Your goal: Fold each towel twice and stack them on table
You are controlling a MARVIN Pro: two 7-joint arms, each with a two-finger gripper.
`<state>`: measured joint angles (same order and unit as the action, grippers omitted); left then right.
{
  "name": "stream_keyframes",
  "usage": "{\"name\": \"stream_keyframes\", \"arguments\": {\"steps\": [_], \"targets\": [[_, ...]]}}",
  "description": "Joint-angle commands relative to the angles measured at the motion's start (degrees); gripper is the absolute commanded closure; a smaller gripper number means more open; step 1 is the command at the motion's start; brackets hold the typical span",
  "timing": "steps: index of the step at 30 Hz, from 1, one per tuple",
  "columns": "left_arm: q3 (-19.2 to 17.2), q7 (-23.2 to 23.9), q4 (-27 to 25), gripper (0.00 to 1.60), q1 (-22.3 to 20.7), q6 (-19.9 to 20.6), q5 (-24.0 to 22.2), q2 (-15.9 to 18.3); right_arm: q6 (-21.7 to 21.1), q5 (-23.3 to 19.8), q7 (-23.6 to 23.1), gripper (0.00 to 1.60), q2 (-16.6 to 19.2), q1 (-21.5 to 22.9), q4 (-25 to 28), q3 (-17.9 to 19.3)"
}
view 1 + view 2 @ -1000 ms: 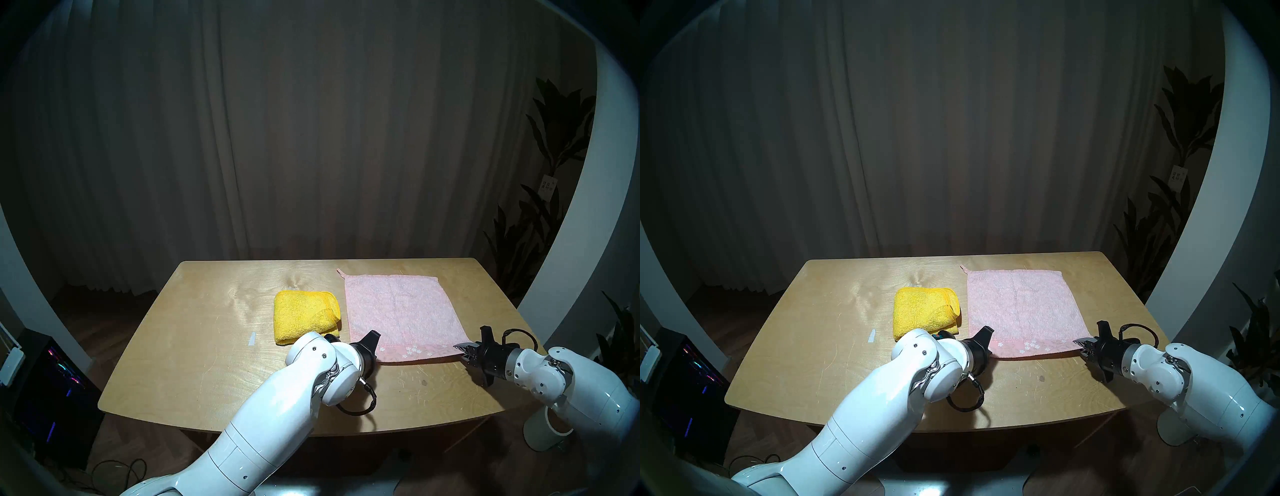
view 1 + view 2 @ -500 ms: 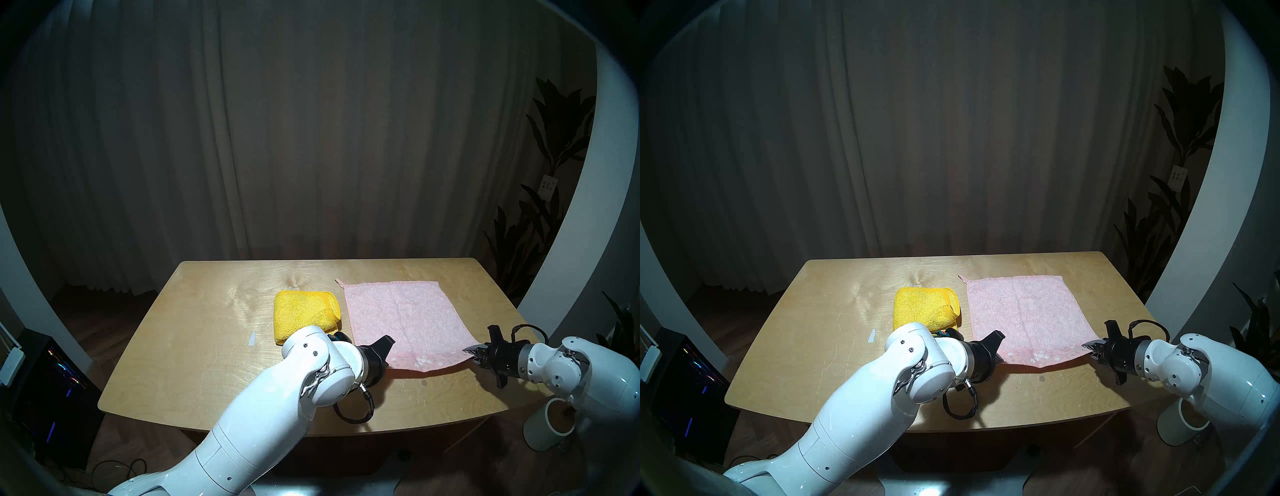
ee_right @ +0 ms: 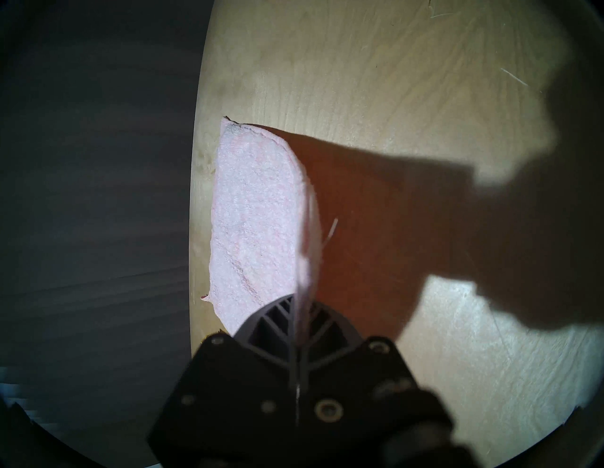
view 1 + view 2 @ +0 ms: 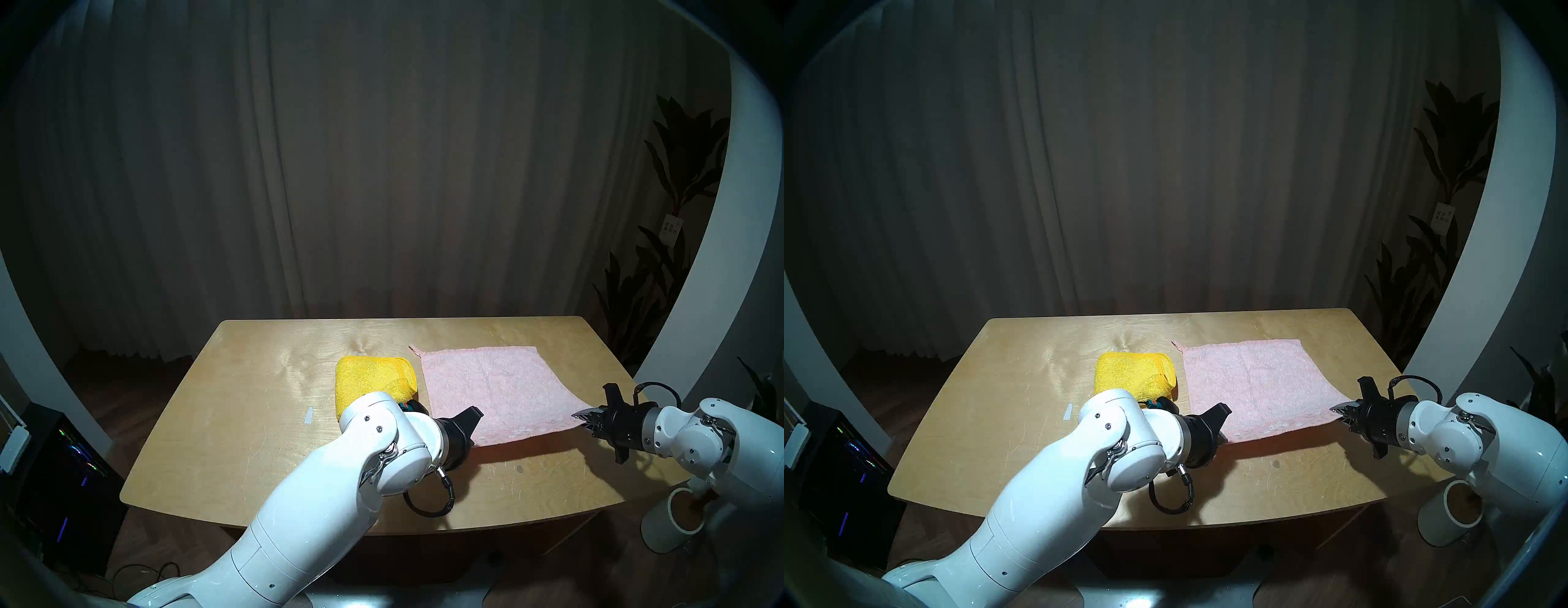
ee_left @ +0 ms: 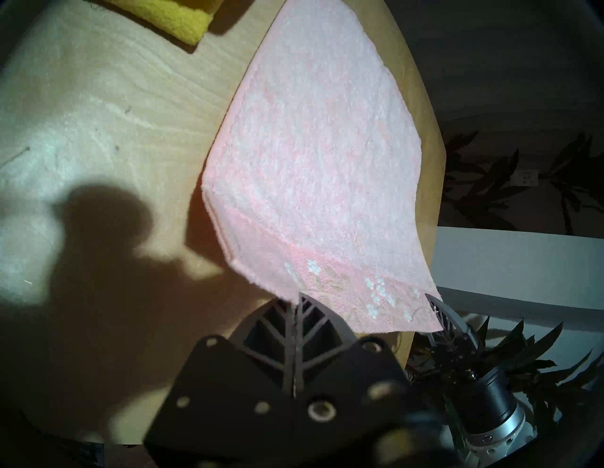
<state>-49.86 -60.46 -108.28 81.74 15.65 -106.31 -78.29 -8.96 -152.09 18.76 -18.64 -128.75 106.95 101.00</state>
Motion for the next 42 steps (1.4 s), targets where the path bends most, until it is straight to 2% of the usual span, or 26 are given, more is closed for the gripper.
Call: {"name": "stream_keyframes", "arguments": {"steps": [1, 4, 13, 17, 25, 32, 41, 42], "targets": [[-1.4, 0.0, -2.6, 1.6, 0.1, 0.9, -2.9, 0.1, -0.2, 0.1, 2.9, 1.6, 0.0, -4.2, 1.7, 3.3], [-1.5, -0.4, -3.9, 1.6, -0.3, 1.8, -3.3, 1.0, -0.3, -2.0, 4.7, 1.6, -0.7, -4.4, 2.2, 4.3], [-2.8, -1.0, -6.6, 1.6, 0.3, 1.6, -4.6, 1.9, -0.7, -1.6, 6.0, 1.6, -0.9, -4.4, 3.4, 6.2], [-3.7, -0.7, -6.4, 1.6, 0.3, 0.7, -4.7, 1.7, -0.4, -2.0, 6.2, 1.6, -2.2, -4.6, 4.2, 7.8], [-6.1, 1.3, -1.2, 1.6, -3.8, -1.7, -2.4, -0.7, 2.0, -3.1, 5.0, 1.6, -1.5, -0.5, 4.7, 5.2], [-6.4, 1.4, 2.1, 1.6, -5.5, -3.4, -1.9, -3.0, 5.4, -4.6, 3.3, 1.6, 0.2, 5.2, 3.8, 0.3], [-5.8, 1.5, 2.0, 1.6, -9.3, -3.1, -1.2, -5.5, 9.3, -6.9, 2.5, 1.6, -1.0, 11.3, 2.2, -4.0], [-5.7, 1.5, 2.3, 1.6, -9.8, -3.1, -1.0, -5.8, 9.6, -7.5, 2.3, 1.6, -1.1, 10.8, 2.3, -3.5]]}}
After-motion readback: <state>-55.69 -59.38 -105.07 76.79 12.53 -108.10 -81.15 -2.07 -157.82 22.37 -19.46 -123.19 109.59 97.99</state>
